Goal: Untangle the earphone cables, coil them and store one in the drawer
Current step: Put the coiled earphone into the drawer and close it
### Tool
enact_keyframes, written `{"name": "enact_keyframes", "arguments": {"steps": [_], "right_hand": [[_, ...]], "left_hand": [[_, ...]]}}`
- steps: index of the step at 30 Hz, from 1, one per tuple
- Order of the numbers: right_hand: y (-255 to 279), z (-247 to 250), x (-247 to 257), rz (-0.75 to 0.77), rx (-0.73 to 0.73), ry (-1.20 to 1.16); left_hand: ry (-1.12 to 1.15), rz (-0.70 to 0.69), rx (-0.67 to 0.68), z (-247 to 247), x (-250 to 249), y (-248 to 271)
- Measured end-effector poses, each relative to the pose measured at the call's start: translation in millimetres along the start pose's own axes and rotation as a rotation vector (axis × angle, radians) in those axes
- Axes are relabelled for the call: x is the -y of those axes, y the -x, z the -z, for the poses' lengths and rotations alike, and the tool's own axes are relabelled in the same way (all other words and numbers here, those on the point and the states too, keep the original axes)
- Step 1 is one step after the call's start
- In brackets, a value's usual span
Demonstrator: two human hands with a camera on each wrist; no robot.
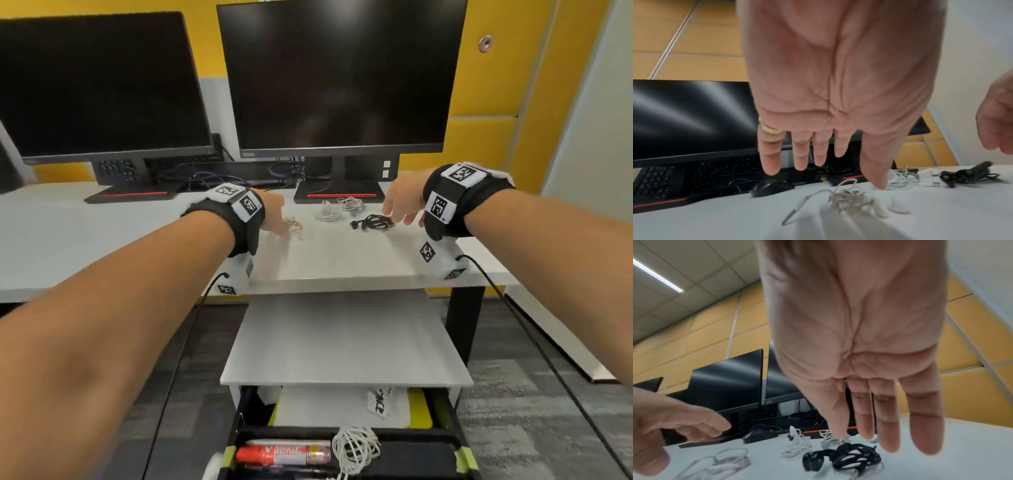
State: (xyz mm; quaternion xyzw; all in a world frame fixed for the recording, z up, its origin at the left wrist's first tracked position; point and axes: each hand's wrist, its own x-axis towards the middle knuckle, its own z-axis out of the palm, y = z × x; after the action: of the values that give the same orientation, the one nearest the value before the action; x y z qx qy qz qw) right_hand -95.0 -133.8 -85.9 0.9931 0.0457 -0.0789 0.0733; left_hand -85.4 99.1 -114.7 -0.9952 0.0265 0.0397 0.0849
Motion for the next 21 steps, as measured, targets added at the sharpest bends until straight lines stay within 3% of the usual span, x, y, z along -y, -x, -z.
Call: {"name": "enact_keyframes", "arguments": {"steps": [3, 8, 21], "right_hand": [[-10, 1, 5, 0.031, 0.028, 0.190], [-40, -7, 11, 0.126, 0.110, 0.284], [-10, -30, 7, 0.088, 0.072, -0.079]], "left_hand": [[-0.036, -0.005, 0.061, -3, 2, -23], [-0.150, -0.109, 0.207, -4, -7, -34], [0.082, -0.148, 0.178, -10, -16, 11]]}}
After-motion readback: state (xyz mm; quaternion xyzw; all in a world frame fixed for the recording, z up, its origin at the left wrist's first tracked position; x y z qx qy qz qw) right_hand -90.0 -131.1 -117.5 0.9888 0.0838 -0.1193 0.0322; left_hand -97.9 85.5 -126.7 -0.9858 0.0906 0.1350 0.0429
